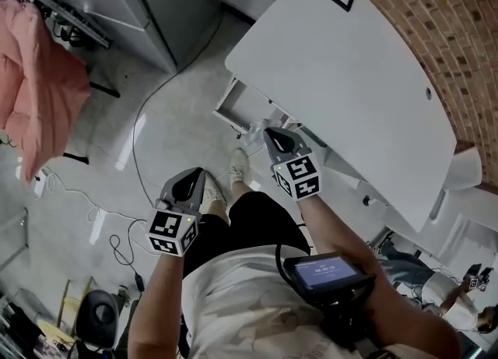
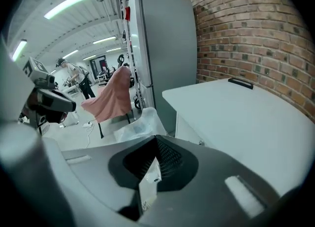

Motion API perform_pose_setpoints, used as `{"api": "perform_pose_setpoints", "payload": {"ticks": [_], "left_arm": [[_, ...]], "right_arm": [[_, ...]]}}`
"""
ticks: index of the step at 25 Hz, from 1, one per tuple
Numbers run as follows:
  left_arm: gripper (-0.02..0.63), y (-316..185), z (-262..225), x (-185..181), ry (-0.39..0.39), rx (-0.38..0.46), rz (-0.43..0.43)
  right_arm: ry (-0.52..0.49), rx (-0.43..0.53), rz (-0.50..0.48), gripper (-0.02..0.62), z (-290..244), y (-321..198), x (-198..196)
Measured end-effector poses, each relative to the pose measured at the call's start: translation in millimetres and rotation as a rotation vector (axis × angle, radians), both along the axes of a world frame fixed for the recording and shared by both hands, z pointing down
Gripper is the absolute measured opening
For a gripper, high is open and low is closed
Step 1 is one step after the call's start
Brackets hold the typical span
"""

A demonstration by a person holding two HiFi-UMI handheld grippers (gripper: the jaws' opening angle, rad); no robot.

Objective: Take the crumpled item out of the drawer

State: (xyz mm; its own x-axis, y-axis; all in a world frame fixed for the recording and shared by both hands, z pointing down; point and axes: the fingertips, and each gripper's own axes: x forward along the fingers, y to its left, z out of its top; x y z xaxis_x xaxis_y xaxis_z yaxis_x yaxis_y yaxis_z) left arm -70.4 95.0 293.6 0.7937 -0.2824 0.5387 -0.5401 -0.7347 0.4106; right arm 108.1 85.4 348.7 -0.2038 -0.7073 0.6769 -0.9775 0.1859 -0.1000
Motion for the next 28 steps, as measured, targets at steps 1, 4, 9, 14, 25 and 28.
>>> {"api": "perform_pose_setpoints", "payload": {"ticks": [1, 4, 9, 14, 25, 28], "left_arm": [[0.003, -1, -3, -3, -0.002, 0.005, -0.008], [0.003, -1, -11, -8, -0.010, 0.022, -0.022], [0.003, -4, -30, -26, 0.000, 0.046, -0.055], [0.003, -11, -56, -30, 0.024, 0.082, -0.049], [0.003, -26, -101, -12, 0.078, 0.157, -0.012], [0.003, -22, -107, -1, 0.086, 0.163, 0.006]], "right_arm": [[0.000, 0.016, 0.000, 0.008, -9, 0, 2], [0.004, 0.060, 0.003, 0.008, -33, -1, 14], [0.020, 0.124, 0.006, 0.008, -74, -2, 21], [0.020, 0.172, 0.014, 0.008, -108, 1, 24], [0.003, 0.303, -0.008, 0.008, -175, 7, 25], [0.002, 0.315, -0.019, 0.008, -183, 12, 28]]}}
